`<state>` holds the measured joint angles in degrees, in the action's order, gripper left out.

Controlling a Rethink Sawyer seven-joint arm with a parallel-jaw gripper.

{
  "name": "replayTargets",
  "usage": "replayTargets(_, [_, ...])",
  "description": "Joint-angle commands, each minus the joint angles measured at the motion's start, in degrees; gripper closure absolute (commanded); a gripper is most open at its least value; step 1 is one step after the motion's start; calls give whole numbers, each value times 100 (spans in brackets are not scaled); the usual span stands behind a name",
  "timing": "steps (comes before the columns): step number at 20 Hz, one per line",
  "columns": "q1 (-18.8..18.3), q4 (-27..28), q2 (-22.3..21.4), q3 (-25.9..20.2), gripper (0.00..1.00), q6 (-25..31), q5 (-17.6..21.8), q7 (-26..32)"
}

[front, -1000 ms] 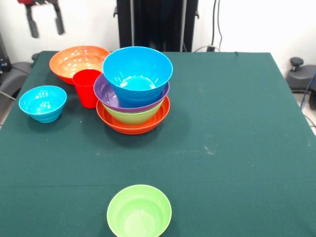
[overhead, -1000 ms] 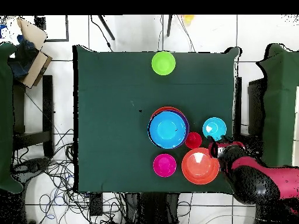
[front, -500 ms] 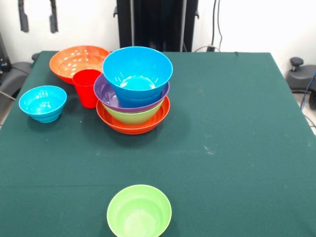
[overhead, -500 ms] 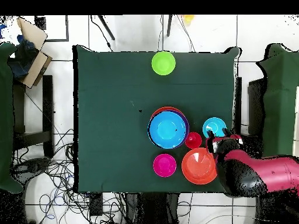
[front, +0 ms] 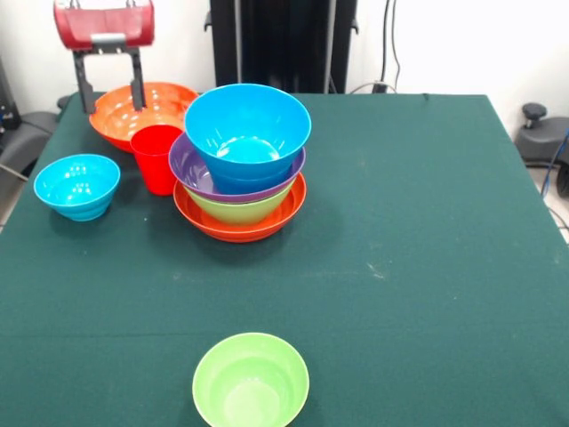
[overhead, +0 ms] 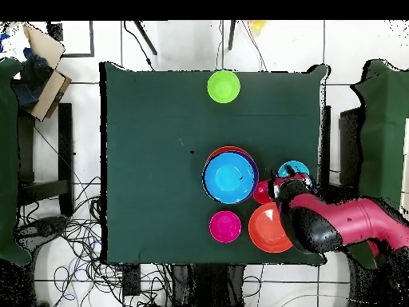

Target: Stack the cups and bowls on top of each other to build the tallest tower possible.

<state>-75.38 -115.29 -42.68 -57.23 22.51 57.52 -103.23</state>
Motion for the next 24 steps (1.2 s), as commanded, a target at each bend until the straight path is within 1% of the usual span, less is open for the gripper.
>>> replayTargets(1, [-116, 241, 802, 323, 0, -53, 393, 969])
replayTargets(2, [-377, 48, 825, 113, 0, -99, 274, 1133])
replayTargets(3, [-559, -86, 840, -64, 0, -183, 218, 1212])
replayTargets(4, [-842, -307, 891, -332, 0, -281, 153, 1360])
replayTargets(6, [-1163, -548, 982, -658, 0, -341, 109, 1547])
replayTargets(8, [-1300, -629, 1051, -770, 0, -404, 224, 1546])
replayTargets(9, [-1282, -621, 1033, -729, 0, -345, 255, 1508])
replayTargets(13, [-1353, -548, 1247, -750, 0, -399, 458, 1462])
replayTargets(15, [-1399, -476, 1401, -741, 0, -393, 541, 1556])
replayTargets(17, [-1427, -399, 1594, -729, 0, -548, 750, 1600])
replayTargets(18, [-1399, -353, 1660, -693, 0, -722, 965, 1539])
replayTargets(20, [-1318, -321, 1670, -662, 0, -917, 1169, 1359])
replayTargets(23, [-1223, -353, 1588, -610, 0, -1058, 1305, 1091])
replayTargets(24, [-1201, -410, 1483, -609, 0, -1094, 1309, 981])
